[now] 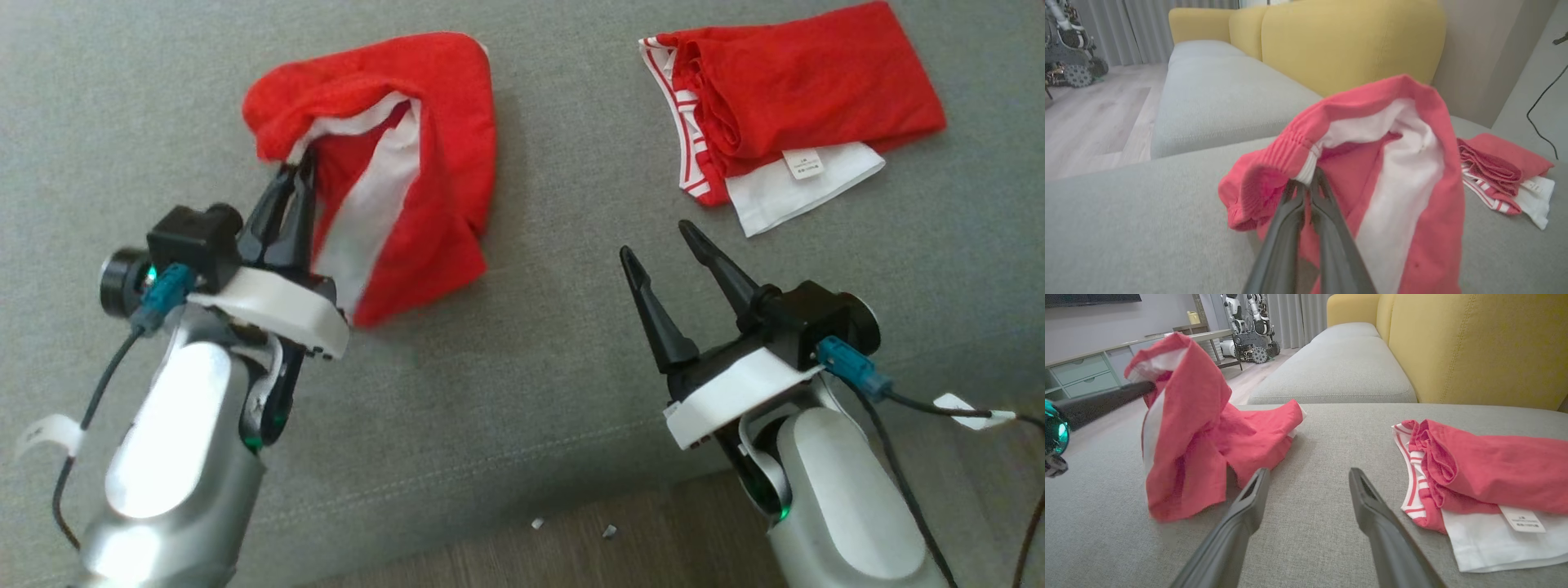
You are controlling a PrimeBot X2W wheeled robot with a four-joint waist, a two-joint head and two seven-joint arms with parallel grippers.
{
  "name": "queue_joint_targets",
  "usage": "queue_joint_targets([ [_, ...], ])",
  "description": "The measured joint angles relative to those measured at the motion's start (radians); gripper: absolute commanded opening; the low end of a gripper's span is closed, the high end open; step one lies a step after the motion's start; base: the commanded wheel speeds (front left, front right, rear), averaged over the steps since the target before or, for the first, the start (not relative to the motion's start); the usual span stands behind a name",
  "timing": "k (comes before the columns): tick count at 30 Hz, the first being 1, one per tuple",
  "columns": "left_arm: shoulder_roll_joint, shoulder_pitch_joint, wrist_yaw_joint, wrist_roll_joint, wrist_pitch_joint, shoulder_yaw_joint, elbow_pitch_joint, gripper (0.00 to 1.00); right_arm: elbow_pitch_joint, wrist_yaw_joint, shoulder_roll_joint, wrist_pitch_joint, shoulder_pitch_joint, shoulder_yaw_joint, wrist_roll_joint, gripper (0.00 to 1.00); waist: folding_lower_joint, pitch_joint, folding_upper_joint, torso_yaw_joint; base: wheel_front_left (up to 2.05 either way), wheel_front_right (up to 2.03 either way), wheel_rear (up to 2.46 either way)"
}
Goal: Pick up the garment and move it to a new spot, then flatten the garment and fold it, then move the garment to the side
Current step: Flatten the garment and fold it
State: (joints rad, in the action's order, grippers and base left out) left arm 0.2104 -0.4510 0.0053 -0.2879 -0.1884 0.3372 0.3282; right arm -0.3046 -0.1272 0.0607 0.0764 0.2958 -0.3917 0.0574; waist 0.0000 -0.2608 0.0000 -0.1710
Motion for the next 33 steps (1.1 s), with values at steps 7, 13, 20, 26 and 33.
queue_joint_targets([
  [7,0.012,-0.022,-0.003,0.034,0.021,0.028,-0.074,0.00,0.001,0.000,0.000,0.000,0.001,-0.014,0.002,1.00,0.0000,-0.020,0.0000,-0.017,0.00,0.00,0.00],
  [13,0.013,-0.107,-0.051,0.079,0.109,0.114,-0.038,0.00,0.001,0.000,0.000,0.005,0.018,-0.028,0.024,1.00,0.0000,-0.055,0.0000,-0.059,0.00,0.00,0.00],
  [20,0.012,-0.219,-0.067,0.120,0.138,0.155,0.128,1.00,-0.004,0.000,0.000,0.029,0.062,-0.058,0.063,1.00,0.0000,-0.108,0.0000,-0.127,0.00,0.00,0.00],
  [26,0.007,-0.230,-0.065,0.119,0.093,0.164,0.173,1.00,-0.030,0.000,0.000,0.038,0.062,-0.027,0.063,1.00,0.0000,-0.114,0.0000,-0.114,0.00,0.00,0.00],
  [33,0.003,-0.199,-0.057,0.095,0.043,0.162,0.157,1.00,-0.049,0.000,0.000,0.035,0.060,-0.002,0.052,1.00,0.0000,-0.075,0.0000,-0.062,0.00,0.00,0.00],
])
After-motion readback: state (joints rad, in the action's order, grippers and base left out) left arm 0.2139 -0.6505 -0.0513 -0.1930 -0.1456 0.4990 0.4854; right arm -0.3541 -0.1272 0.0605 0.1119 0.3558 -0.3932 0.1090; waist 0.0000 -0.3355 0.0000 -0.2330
